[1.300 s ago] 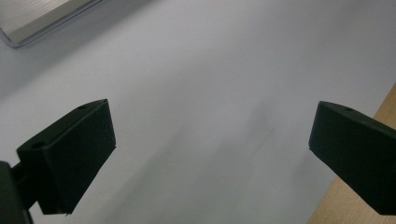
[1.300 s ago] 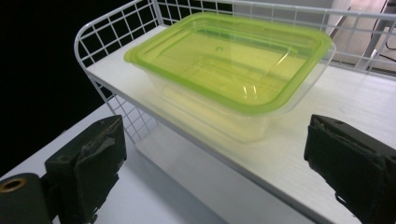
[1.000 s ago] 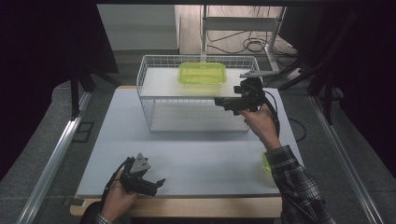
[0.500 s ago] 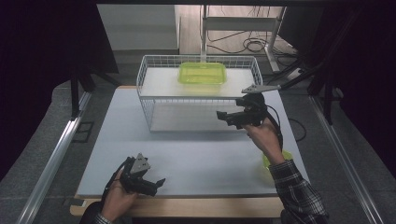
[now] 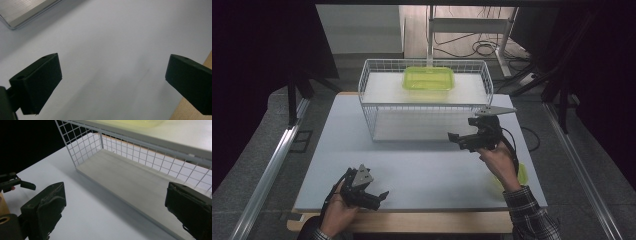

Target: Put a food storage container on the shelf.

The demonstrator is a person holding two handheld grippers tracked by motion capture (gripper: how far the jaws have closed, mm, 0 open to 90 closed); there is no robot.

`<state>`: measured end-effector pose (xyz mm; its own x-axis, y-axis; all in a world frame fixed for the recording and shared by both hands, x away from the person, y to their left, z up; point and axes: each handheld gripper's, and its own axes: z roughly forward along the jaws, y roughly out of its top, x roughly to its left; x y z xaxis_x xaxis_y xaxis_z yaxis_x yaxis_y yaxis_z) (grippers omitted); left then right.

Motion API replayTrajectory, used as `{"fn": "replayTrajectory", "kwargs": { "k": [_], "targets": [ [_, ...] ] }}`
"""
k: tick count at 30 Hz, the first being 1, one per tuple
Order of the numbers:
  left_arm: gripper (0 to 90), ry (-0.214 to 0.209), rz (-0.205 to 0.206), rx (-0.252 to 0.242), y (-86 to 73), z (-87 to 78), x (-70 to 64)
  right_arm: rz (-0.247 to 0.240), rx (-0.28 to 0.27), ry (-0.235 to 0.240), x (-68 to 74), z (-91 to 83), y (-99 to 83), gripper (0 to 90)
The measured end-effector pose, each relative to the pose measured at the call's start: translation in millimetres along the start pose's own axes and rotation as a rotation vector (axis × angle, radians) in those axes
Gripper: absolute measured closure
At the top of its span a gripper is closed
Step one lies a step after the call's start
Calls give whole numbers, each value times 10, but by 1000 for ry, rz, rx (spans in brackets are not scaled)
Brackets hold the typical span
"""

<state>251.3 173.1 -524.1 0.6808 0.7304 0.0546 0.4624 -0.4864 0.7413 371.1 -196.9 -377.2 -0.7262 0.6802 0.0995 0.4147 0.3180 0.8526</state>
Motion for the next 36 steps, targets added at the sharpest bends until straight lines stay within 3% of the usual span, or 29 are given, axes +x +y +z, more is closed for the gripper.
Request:
{"fn": "replayTrajectory", "kwargs": {
  "k": [6,16,28,36],
  "targets": [
    [4,-1,-1,0,-2,0,0,10,4,-1,6,-33,-158,33],
    [8,-5,3,-3,-5,5,4,-37,29,-48,72,-45,-422,34],
    [8,-10,7,-7,-5,7,-3,5,1,-37,80,-80,-752,32],
    [6,-4,24,-1,-7,19,-15,16,36,-29,171,-65,-926,28]
  ]
}}
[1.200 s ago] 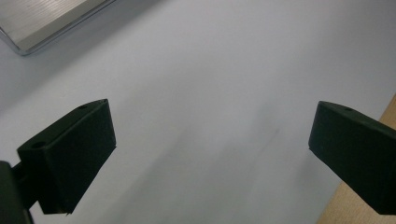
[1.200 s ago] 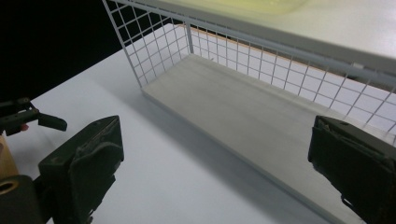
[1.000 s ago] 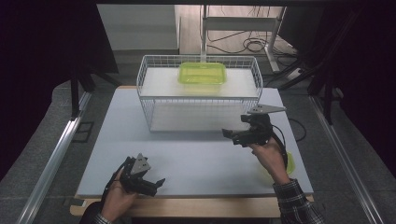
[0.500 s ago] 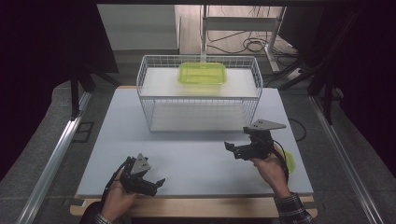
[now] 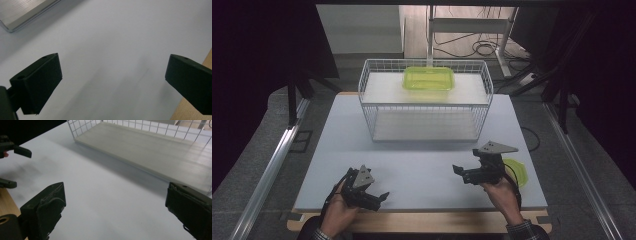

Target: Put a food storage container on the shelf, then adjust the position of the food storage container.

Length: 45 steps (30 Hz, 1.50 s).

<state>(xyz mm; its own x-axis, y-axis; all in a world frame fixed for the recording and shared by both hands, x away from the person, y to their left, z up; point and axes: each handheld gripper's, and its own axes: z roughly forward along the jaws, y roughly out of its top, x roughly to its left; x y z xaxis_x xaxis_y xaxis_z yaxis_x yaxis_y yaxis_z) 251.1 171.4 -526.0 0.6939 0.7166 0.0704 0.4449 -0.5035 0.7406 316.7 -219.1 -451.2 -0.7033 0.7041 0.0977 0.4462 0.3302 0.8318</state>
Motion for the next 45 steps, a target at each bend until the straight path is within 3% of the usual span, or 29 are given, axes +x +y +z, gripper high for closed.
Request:
{"fn": "replayTrajectory", "kwargs": {
  "k": [15,21,29,32,37,45],
  "targets": [
    [4,8,7,10,-3,9,-1,-17,75,-23,93,45,-332,26],
    [4,8,8,12,-1,11,-1,-28,112,-43,95,59,-381,11],
    [4,8,5,11,-6,8,4,39,105,-51,-4,-24,-346,8],
    [4,7,7,15,-6,13,2,51,100,-74,-57,-84,-328,86],
    [5,8,5,13,-6,10,5,71,92,-108,-172,-215,-319,354],
    [6,7,8,17,-7,14,1,78,119,-197,-378,-405,-353,692]
  ]
}}
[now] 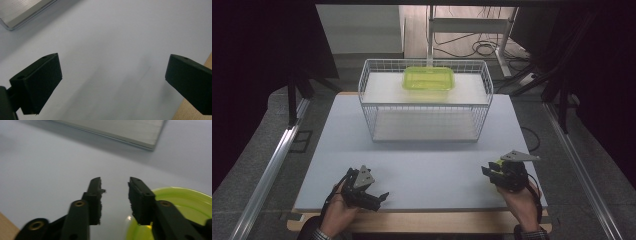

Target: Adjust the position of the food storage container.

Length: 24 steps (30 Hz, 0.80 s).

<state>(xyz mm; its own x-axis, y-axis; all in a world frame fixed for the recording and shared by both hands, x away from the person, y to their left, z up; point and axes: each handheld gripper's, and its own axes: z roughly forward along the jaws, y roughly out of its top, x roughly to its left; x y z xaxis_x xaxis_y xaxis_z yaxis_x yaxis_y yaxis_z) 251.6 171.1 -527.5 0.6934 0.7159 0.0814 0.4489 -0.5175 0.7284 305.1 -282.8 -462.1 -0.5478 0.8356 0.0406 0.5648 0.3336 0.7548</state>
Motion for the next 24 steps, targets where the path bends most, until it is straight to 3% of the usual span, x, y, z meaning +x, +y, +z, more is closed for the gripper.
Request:
{"fn": "replayTrajectory", "kwargs": {
  "k": [4,6,14,24],
  "targets": [
    [6,1,1,2,0,2,2,19,-1,-34,-133,-73,-38,851],
    [6,-1,-2,1,0,0,2,27,2,-55,-204,-113,-60,887],
    [6,1,-2,7,-3,6,2,86,-19,-145,-475,-317,-171,892],
    [7,6,0,10,-3,7,6,140,-24,-265,-714,-476,-321,891]
  ]
}}
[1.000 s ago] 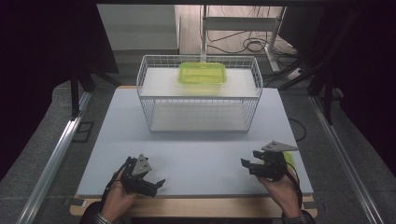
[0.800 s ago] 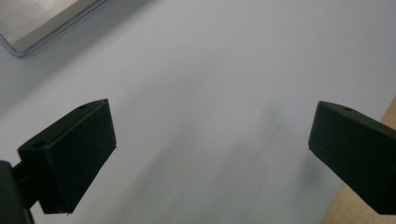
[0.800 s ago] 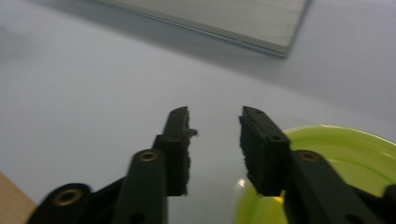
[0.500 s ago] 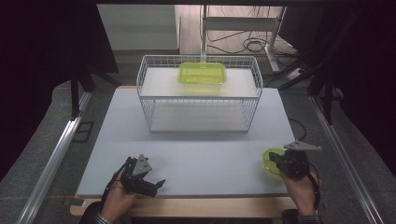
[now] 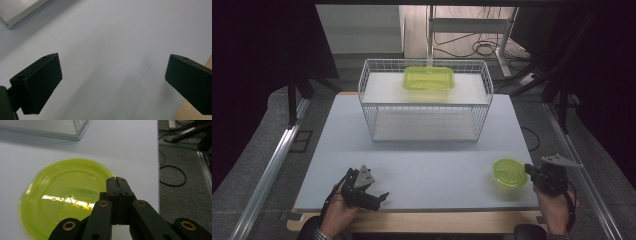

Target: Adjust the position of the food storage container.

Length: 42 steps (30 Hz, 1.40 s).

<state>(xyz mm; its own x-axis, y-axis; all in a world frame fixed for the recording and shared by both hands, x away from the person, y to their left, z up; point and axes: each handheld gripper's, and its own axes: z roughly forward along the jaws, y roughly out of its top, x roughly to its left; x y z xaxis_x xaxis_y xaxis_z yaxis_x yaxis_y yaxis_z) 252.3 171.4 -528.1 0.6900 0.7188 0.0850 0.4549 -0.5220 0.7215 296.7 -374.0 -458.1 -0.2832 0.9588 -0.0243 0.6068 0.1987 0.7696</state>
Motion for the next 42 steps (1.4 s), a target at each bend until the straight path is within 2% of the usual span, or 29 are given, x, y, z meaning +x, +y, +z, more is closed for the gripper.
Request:
{"fn": "replayTrajectory", "kwargs": {
  "k": [5,15,38,42],
  "targets": [
    [7,0,1,2,1,2,-3,20,22,-26,-82,34,-50,892],
    [7,0,1,3,0,5,-1,29,59,-11,-37,111,-72,891],
    [8,0,3,14,-3,17,-5,-10,104,144,422,251,-24,889],
    [9,2,2,15,-4,16,-4,-16,104,147,418,241,-23,882]
  ]
}}
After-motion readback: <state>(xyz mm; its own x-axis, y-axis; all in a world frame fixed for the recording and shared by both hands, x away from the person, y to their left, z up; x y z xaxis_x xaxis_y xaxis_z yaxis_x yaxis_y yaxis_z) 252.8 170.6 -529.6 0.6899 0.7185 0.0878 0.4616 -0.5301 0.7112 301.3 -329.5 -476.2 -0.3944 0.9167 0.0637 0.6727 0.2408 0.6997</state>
